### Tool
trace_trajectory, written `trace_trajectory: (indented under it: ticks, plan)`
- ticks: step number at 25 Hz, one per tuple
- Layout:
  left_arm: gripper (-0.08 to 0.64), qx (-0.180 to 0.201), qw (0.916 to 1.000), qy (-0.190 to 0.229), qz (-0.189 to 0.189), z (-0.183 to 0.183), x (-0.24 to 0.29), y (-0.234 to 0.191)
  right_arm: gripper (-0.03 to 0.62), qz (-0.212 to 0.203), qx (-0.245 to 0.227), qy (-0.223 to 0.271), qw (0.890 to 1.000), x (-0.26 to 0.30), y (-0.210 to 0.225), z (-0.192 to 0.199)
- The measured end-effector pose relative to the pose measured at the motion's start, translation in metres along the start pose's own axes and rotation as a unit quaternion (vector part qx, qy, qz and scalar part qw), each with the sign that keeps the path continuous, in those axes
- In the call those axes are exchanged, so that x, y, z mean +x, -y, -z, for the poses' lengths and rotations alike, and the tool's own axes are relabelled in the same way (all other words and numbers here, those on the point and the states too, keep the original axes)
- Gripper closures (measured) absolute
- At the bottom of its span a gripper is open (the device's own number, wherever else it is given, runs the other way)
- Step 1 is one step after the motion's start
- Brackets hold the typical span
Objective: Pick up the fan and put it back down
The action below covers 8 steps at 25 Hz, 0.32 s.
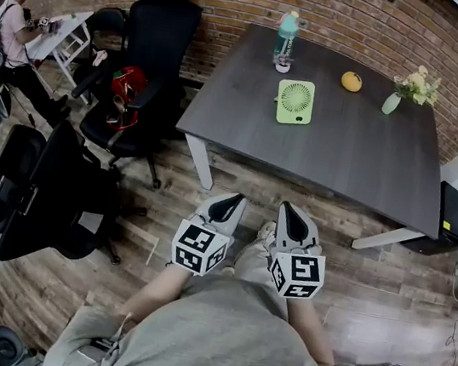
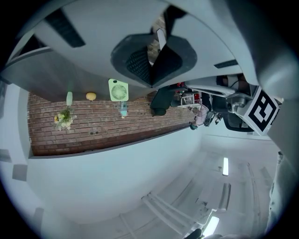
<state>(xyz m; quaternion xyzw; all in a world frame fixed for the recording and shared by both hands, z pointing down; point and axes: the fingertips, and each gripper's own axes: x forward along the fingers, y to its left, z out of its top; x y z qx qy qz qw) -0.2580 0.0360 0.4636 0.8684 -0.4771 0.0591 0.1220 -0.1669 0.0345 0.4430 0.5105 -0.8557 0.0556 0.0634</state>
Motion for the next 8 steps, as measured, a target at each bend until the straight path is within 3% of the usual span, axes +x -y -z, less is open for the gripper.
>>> trace_trajectory:
  ticks: [8]
  plan:
    - [0.532, 0.001, 1.0, -0.004, -0.002, 0.0002, 0.0035, -0.0044, 0.591, -0.001, 0.002, -0.008, 1.0, 0.0009, 0.0024, 0.0042]
